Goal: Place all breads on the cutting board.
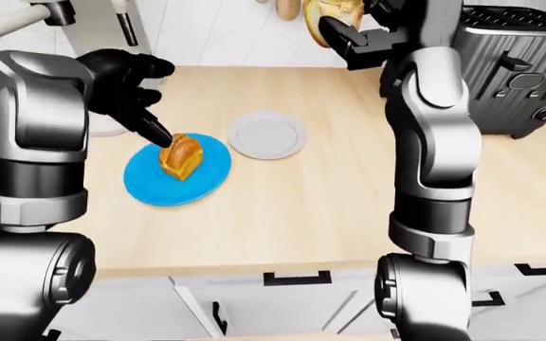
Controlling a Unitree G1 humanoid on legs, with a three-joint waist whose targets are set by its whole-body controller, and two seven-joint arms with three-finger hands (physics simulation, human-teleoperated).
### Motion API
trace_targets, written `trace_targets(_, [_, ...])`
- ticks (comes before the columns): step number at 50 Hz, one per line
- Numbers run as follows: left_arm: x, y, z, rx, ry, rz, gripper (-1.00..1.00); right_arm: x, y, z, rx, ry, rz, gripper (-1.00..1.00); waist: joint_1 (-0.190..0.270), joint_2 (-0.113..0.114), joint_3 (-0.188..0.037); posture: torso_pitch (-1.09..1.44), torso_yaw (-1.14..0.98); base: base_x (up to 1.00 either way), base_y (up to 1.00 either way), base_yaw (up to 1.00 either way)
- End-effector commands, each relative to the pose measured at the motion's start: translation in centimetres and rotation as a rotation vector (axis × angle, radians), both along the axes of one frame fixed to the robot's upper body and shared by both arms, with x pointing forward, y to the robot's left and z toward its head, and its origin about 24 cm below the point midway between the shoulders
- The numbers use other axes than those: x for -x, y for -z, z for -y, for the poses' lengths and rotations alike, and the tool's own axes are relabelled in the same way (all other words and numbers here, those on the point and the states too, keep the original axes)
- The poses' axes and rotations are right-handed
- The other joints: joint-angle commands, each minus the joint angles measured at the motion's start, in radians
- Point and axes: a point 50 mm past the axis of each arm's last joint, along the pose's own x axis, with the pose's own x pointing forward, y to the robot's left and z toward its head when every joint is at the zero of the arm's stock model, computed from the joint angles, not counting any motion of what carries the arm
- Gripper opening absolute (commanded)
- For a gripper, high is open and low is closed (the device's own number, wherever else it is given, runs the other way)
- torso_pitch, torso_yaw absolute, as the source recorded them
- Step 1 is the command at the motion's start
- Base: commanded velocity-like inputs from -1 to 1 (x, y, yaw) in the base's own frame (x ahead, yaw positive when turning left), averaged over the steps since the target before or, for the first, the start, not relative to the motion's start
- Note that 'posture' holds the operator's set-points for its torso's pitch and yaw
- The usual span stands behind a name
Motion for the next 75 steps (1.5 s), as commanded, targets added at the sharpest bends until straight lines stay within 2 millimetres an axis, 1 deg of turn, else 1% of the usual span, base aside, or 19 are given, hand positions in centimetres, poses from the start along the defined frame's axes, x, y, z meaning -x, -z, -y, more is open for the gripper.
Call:
trace_targets(1, [0.4, -2.1, 0.1, 0.000, 0.014, 0.086, 1.00, 0.9, -1.9, -0.1, 0.007, 0.001, 0.090, -1.00, 0.001, 0.001, -0.032, 0.00, 0.00, 0.00, 0.00, 0.00])
trace_targets(2, [0.4, -1.9, 0.1, 0.029, 0.022, 0.068, 1.00, 0.9, -1.9, -0.2, 0.008, 0.000, 0.090, -1.00, 0.000, 0.001, -0.033, 0.00, 0.00, 0.00, 0.00, 0.00])
trace_targets(4, [0.2, -0.9, -0.1, 0.011, 0.024, 0.044, 1.00, 0.8, -1.8, -0.2, 0.008, -0.001, 0.088, -1.00, 0.000, 0.000, -0.033, 0.00, 0.00, 0.00, 0.00, 0.00])
trace_targets(7, [0.0, -0.2, 0.0, 0.009, 0.037, 0.022, 1.00, 0.9, -1.8, -0.1, 0.005, 0.001, 0.090, -1.00, 0.001, -0.001, -0.034, 0.00, 0.00, 0.00, 0.00, 0.00])
trace_targets(11, [-0.2, -0.3, 0.3, -0.003, 0.036, 0.022, 1.00, 0.9, -1.8, -0.2, 0.008, -0.002, 0.088, -1.00, 0.002, -0.001, -0.036, 0.00, 0.00, 0.00, 0.00, 0.00])
trace_targets(16, [-0.8, 0.8, 0.2, -0.044, 0.025, 0.002, 1.00, 0.8, -1.8, -0.2, 0.008, -0.003, 0.088, -1.00, 0.002, -0.002, -0.036, 0.00, 0.00, 0.00, 0.00, 0.00])
trace_targets(27, [-1.7, 0.1, -0.2, -0.094, -0.037, -0.023, 1.00, 0.8, -1.8, -0.2, 0.004, -0.010, 0.090, -1.00, 0.001, -0.002, -0.040, 0.00, 0.00, 0.00, 0.00, 0.00])
trace_targets(30, [-1.9, 0.3, -0.4, -0.096, -0.040, -0.031, 1.00, 0.8, -1.8, -0.2, 0.004, -0.011, 0.089, -1.00, -0.001, -0.002, -0.041, 0.00, 0.00, 0.00, 0.00, 0.00])
trace_targets(37, [-1.9, 0.8, 0.3, -0.114, -0.011, -0.053, 1.00, 0.7, -1.7, -0.3, 0.006, -0.013, 0.088, -1.00, -0.002, 0.000, -0.043, 0.00, 0.00, 0.00, 0.00, 0.00])
trace_targets(38, [-1.9, 0.9, 0.4, -0.120, -0.008, -0.054, 0.95, 0.7, -1.7, -0.4, 0.006, -0.013, 0.088, -1.00, -0.002, 0.000, -0.043, 0.00, 0.00, 0.00, 0.00, 0.00])
trace_targets(39, [-2.0, 0.9, 0.4, -0.124, -0.008, -0.056, 0.74, 0.8, -1.7, -0.4, 0.006, -0.013, 0.088, -1.00, -0.002, 0.000, -0.043, 0.00, 0.00, 0.00, 0.00, 0.00])
trace_targets(45, [-2.2, 1.2, 0.6, -0.153, -0.003, -0.078, 0.78, 0.8, -1.7, -0.4, 0.007, -0.014, 0.088, -1.00, -0.003, -0.001, -0.043, 0.00, 0.00, 0.00, 0.00, 0.00])
trace_targets(51, [-2.3, 1.2, 1.3, -0.174, 0.001, -0.100, 0.68, 0.8, -1.8, -0.3, 0.004, -0.015, 0.090, -1.00, -0.003, -0.002, -0.045, 0.00, 0.00, 0.00, 0.00, 0.00])
trace_targets(55, [-2.7, 1.6, 1.2, -0.205, -0.004, -0.102, 0.66, 0.9, -1.8, -0.3, 0.004, -0.016, 0.090, -1.00, -0.003, -0.002, -0.044, 0.00, 0.00, 0.00, 0.00, 0.00])
trace_targets(61, [-2.9, 1.8, 1.2, -0.235, -0.011, -0.110, 0.53, 0.9, -1.8, -0.3, 0.003, -0.015, 0.091, -1.00, -0.003, -0.002, -0.046, 0.00, 0.00, 0.00, 0.00, 0.00])
trace_targets(64, [-2.9, 1.9, 1.3, -0.241, -0.005, -0.119, 0.37, 0.8, -1.8, -0.3, 0.003, -0.015, 0.091, -1.00, -0.004, -0.001, -0.046, 0.00, 0.00, 0.00, 0.00, 0.00])
trace_targets(70, [-3.1, 2.6, 1.3, -0.260, -0.001, -0.139, 0.23, 0.9, -1.8, -0.3, 0.003, -0.015, 0.091, -1.00, -0.003, 0.001, -0.047, 0.00, 0.00, 0.00, 0.00, 0.00])
trace_targets(73, [-3.1, 2.9, 1.3, -0.268, 0.001, -0.146, -0.04, 0.9, -1.8, -0.3, 0.003, -0.016, 0.092, -1.00, -0.002, 0.003, -0.048, 0.00, 0.00, 0.00, 0.00, 0.00])
trace_targets(75, [-3.0, 2.9, 1.4, -0.272, 0.002, -0.149, -0.36, 0.9, -1.8, -0.3, 0.003, -0.015, 0.091, -1.00, -0.002, 0.004, -0.048, 0.00, 0.00, 0.00, 0.00, 0.00])
